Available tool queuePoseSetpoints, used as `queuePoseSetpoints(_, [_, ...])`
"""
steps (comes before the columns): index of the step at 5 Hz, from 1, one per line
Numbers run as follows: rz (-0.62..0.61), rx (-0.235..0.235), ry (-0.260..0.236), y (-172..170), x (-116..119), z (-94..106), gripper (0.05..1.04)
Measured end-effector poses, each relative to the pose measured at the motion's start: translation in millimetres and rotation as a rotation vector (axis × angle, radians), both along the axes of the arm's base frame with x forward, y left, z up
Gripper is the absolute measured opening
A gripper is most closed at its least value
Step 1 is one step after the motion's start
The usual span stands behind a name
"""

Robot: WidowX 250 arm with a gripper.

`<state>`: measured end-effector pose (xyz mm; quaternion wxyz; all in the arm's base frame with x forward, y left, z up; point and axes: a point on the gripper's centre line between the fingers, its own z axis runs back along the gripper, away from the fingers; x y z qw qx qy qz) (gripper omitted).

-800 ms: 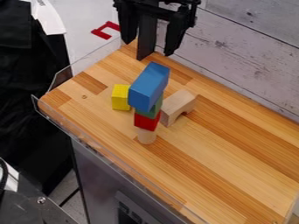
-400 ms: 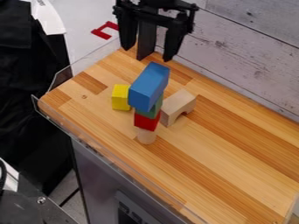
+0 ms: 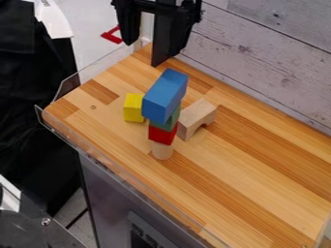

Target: Move the yellow cube on top of the blue rectangle

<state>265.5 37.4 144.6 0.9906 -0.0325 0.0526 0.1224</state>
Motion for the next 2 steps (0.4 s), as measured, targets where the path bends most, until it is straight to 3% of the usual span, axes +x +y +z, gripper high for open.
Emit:
queuePoseSetpoints(1, [0.026,0.002,-0.008,9,-2,1.7,0.999])
queuePoseSetpoints(2, [0.131,-0.033,-0.004,30,-15,-7.8,0.999])
